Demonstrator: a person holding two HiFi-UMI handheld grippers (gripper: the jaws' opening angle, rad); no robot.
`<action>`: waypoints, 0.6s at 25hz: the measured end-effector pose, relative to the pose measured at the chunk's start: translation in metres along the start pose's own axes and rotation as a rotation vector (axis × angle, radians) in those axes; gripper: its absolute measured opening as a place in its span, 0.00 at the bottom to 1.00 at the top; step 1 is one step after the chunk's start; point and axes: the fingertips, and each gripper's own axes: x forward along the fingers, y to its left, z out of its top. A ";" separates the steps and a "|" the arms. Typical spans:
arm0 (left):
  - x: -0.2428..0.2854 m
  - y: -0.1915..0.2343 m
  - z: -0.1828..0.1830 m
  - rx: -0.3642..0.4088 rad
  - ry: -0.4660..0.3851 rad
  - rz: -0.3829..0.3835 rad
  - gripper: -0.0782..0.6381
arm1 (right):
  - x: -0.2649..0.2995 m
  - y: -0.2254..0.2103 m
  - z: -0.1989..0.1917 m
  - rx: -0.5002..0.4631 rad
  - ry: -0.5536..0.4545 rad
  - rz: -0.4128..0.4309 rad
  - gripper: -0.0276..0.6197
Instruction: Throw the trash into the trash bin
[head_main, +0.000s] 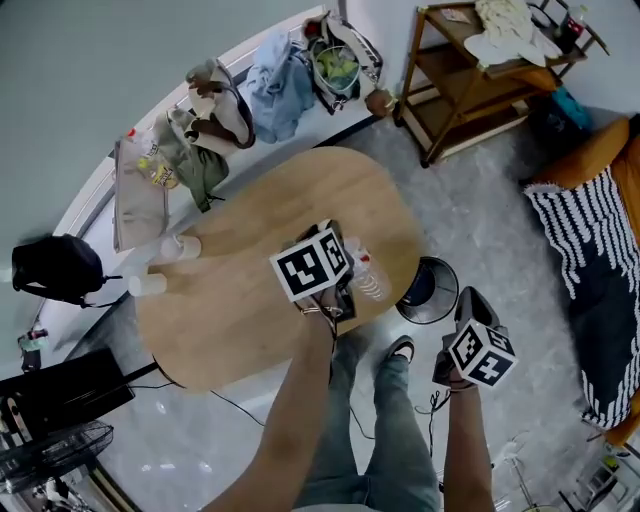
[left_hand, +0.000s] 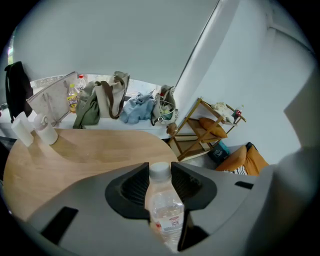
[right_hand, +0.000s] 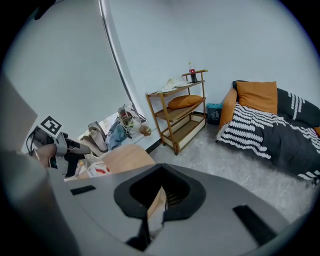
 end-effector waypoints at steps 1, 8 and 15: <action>-0.003 -0.012 -0.004 0.011 0.000 -0.009 0.32 | -0.005 -0.009 0.004 0.000 -0.009 -0.003 0.05; -0.012 -0.090 -0.038 0.104 0.019 -0.060 0.32 | -0.039 -0.076 0.013 0.046 -0.047 -0.048 0.05; 0.013 -0.166 -0.089 0.224 0.064 -0.121 0.32 | -0.053 -0.151 -0.010 0.113 -0.032 -0.124 0.05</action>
